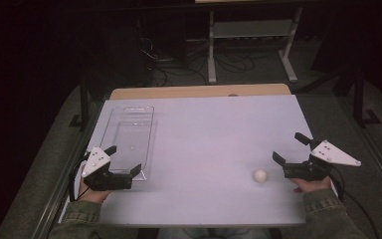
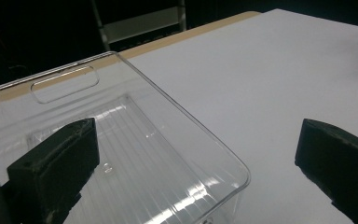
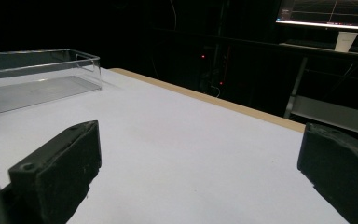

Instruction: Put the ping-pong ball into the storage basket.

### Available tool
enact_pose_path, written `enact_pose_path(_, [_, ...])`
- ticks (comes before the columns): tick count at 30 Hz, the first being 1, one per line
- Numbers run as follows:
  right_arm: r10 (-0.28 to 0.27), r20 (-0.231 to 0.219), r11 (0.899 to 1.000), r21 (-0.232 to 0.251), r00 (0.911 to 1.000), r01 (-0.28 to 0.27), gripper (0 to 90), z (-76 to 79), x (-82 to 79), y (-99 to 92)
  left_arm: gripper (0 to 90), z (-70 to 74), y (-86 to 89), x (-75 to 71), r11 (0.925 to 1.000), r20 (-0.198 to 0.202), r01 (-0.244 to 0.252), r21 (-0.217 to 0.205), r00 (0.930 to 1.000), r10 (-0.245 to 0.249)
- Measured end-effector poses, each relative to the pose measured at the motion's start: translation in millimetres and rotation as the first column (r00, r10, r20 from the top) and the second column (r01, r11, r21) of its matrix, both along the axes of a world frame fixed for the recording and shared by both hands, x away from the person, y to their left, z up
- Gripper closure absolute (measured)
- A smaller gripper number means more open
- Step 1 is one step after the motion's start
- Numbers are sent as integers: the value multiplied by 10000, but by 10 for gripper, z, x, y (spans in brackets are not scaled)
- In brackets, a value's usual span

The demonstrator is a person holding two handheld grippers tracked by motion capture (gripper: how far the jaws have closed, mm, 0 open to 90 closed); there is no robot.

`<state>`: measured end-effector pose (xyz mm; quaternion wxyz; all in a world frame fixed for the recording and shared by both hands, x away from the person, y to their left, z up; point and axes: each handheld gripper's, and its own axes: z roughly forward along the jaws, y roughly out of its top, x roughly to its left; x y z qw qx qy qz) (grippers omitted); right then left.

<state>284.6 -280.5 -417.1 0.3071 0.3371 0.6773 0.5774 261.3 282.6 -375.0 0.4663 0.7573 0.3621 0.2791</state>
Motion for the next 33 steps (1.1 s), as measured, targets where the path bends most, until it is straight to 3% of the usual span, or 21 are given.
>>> enact_pose_path(15, [0, -7, 10000, 39, 10000, 0, 0, 0, 0, -6, 0, 179, -122, 111, 9968, -32, 551, 580, 9985, -550])
enact_pose_path(27, [43, -27, 10000, 35, 10000, -43, 0, 0, 1, -4, 0, 295, -214, 171, 9941, -87, 824, 708, 9966, -820])
enact_pose_path(33, [73, -34, 10000, 31, 10000, -73, 0, -3, 4, -1, 0, 361, -282, 203, 9893, -202, 1158, 890, 9932, -1145])
